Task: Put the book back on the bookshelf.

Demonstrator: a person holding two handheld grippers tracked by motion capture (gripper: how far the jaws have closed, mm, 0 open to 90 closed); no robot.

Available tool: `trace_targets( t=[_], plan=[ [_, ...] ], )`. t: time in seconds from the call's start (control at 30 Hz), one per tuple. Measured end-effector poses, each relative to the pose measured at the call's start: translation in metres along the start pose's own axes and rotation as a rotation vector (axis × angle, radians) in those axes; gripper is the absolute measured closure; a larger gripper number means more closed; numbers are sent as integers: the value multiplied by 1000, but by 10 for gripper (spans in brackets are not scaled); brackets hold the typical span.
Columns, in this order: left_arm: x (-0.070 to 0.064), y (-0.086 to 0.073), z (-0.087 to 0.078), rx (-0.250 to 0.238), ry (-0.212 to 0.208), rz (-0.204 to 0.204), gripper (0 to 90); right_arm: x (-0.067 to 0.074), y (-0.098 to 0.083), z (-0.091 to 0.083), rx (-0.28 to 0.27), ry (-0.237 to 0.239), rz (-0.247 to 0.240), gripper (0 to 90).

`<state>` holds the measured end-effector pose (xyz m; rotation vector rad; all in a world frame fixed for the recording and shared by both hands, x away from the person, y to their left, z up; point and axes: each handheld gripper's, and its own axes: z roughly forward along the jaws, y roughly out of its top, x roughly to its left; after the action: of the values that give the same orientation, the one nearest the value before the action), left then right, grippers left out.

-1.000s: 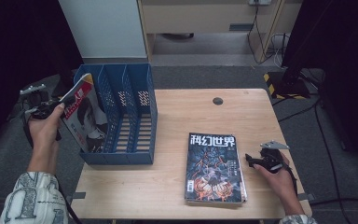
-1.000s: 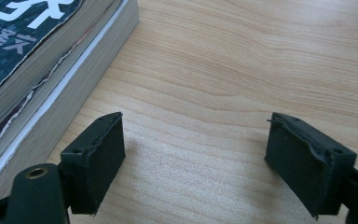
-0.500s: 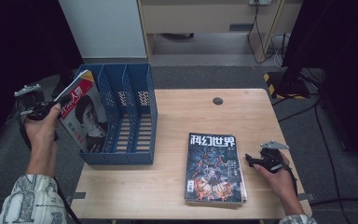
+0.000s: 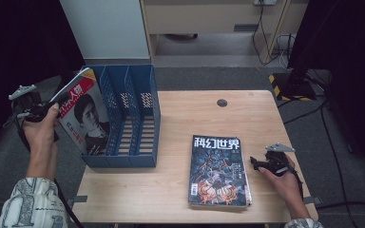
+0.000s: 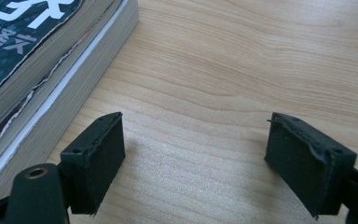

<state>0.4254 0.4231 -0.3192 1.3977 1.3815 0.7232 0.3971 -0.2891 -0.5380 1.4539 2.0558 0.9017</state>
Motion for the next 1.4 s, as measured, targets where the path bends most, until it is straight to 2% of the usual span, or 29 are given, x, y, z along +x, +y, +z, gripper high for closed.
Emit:
trace_targets(
  t=[0.17, 0.4, 0.87, 1.27, 1.4],
  plan=[
    [-2, 0, 2, 21, 11, 1, 863, 0, 0, 0, 0, 0, 0, 195],
    [-2, 1, 3, 6, 16, 1, 863, 0, 0, 0, 0, 0, 0, 195],
    [-3, 1, 2, -75, -20, 15, 863, 0, 0, 0, 0, 0, 0, 195],
    [-2, -9, 12, -157, -4, -3, 862, 0, 0, 0, 0, 0, 1, 195],
    [2, -15, 14, -164, 3, -18, 861, 0, 0, 0, 0, 0, 0, 195]
  ],
)
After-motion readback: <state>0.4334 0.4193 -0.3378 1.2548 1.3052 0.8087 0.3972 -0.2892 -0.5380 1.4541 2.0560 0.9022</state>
